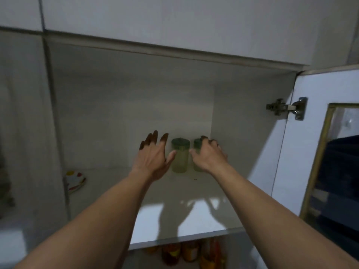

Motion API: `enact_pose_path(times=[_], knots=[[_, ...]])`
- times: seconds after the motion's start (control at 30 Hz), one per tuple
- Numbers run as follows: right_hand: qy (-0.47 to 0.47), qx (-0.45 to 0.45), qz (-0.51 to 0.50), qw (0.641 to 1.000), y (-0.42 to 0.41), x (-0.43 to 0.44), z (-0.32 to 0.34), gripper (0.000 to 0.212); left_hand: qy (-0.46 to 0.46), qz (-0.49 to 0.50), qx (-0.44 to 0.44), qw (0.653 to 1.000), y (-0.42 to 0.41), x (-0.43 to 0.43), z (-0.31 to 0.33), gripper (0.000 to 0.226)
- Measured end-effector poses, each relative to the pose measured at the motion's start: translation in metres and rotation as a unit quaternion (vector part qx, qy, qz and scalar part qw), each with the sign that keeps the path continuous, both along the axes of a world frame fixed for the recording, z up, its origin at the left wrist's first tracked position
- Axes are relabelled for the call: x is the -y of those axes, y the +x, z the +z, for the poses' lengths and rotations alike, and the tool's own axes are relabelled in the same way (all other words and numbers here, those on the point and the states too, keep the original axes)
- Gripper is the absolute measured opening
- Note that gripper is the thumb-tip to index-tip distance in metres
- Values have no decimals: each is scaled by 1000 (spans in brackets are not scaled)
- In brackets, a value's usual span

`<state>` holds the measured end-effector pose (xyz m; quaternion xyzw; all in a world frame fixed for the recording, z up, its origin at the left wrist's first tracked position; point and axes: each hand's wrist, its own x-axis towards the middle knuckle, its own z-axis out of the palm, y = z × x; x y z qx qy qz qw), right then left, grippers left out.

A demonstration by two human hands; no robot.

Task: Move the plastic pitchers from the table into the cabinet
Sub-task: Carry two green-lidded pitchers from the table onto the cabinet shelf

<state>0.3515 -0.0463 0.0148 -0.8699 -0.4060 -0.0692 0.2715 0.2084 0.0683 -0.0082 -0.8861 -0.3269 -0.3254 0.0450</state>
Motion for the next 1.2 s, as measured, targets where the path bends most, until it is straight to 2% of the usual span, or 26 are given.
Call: enact_pose_path(times=[0.1,0.27,0.47,0.6,0.83,1.0,1.2], knots=[[4,22,28,999,-42,18,19,72,34,10,-4,999,-47,27,15,68],[37,65,101,992,-111,43,39,68,71,38,15,997,-124,70,23,59],[42,66,205,976,-195,74,34,71,80,143,12,986,-231,128,10,50],[37,53,281,957,-269,90,23,71,79,236,-24,968,-320,166,-5,54],[36,47,413,909,-403,98,-4,76,51,353,-28,934,-459,222,-35,53],[33,39,478,877,-506,94,-30,72,15,432,5,902,-549,256,-65,59],[19,13,548,836,-620,91,-68,69,-28,506,35,862,-656,280,-115,52]])
